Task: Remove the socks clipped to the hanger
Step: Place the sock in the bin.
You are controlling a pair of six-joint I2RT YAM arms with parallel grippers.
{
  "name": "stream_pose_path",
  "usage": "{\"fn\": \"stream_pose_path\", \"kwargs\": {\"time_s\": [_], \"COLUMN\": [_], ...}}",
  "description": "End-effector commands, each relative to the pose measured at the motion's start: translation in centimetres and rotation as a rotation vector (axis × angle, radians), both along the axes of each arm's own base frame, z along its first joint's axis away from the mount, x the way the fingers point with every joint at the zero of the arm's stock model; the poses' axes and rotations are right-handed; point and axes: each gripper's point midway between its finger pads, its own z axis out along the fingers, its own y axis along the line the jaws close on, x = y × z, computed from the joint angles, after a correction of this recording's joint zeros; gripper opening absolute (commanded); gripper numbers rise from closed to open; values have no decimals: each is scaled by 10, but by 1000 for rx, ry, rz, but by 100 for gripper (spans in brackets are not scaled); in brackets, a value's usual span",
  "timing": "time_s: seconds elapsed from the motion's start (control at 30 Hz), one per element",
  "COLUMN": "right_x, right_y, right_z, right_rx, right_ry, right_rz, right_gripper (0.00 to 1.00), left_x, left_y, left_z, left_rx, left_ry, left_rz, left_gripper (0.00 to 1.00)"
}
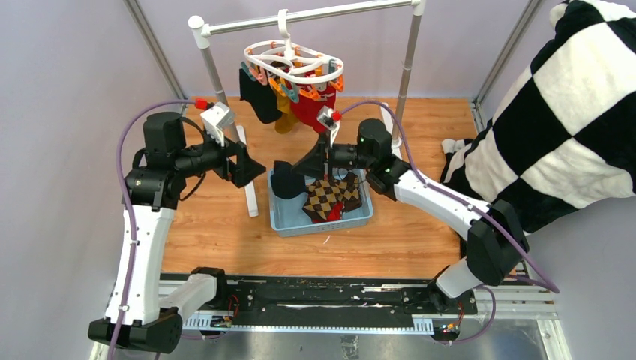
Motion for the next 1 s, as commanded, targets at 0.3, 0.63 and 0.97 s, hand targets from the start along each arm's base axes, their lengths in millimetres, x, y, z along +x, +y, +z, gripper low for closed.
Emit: {"fn": "stream_pose_path", "kwargs": {"time_s": [0.3, 0.63, 0.97], "right_x": [68, 51, 30], "right_y": [-115, -85, -56], "right_z": [-184, -132, -220], "right_rx": [-620, -382, -364], "right_ry": [149, 155, 386], "right_rz": [-749, -636, -481], "right_gripper": [15, 30, 19], "left_x": [36, 45, 43], "left_y": [60, 74, 76], "left_z": [2, -4, -2], "left_rx": [37, 5, 2], "left_ry": [5, 59, 51], "left_rz": [285, 349, 358], "left_gripper": [100, 100, 100]}}
